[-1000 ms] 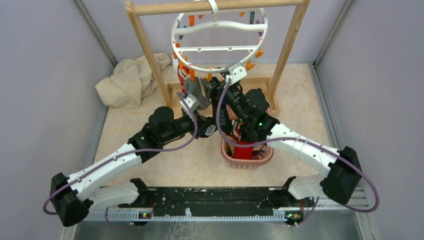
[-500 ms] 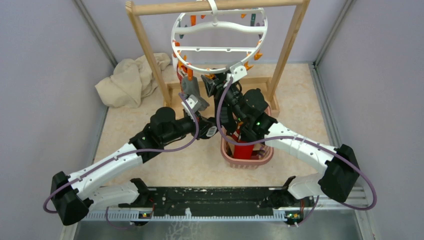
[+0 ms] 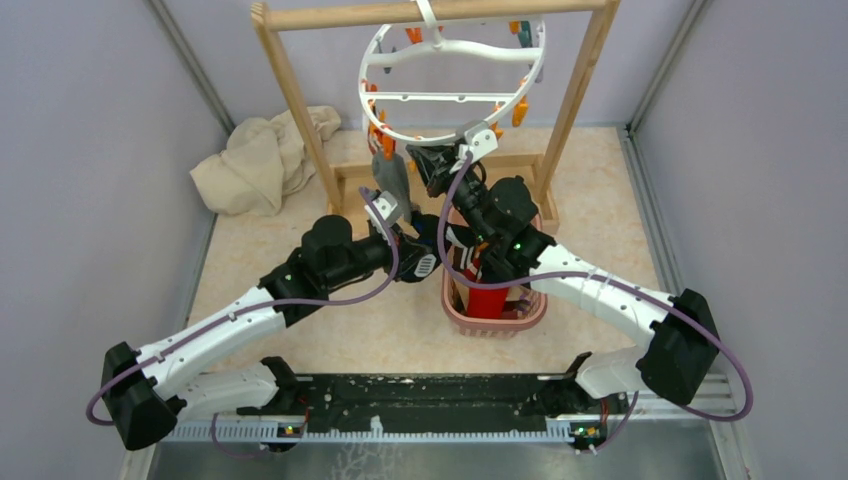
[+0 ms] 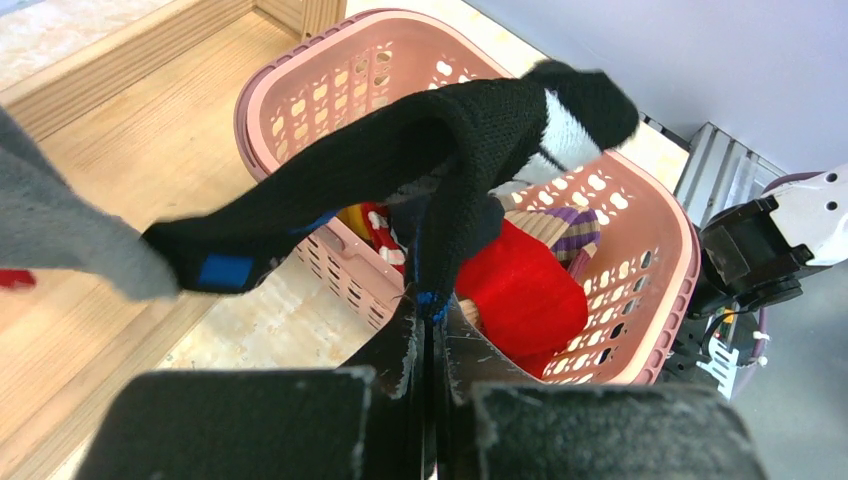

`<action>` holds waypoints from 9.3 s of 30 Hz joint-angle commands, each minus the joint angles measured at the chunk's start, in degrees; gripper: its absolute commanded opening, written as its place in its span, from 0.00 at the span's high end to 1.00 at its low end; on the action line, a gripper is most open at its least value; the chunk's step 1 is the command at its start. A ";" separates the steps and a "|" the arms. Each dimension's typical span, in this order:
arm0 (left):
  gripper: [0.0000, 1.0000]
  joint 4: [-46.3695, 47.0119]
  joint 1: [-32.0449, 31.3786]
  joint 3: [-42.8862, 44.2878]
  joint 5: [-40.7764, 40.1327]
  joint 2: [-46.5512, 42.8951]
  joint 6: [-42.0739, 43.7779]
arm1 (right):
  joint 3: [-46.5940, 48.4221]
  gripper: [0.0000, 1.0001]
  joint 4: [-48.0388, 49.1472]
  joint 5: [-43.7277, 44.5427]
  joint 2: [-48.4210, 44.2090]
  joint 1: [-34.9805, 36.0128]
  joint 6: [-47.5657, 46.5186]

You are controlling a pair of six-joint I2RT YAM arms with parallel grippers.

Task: Remove the socks clipped to the hanger
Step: Remove the sock from the hanger, then place the sock in the bin, then remove the sock from the hanger.

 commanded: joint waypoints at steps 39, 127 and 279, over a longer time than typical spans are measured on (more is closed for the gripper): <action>1.00 3.35 -2.08 22.90 13.69 6.12 -4.45 | -13.46 0.22 -24.56 18.92 -34.97 -1.27 5.45; 0.01 -24.33 10.72 -1.44 -19.45 -13.98 -14.66 | -17.67 0.22 -5.41 -1.47 -13.96 0.14 7.49; 0.01 1.19 10.56 -6.26 12.09 -6.18 -18.19 | -11.24 1.00 -32.02 -25.15 -24.63 -8.53 12.09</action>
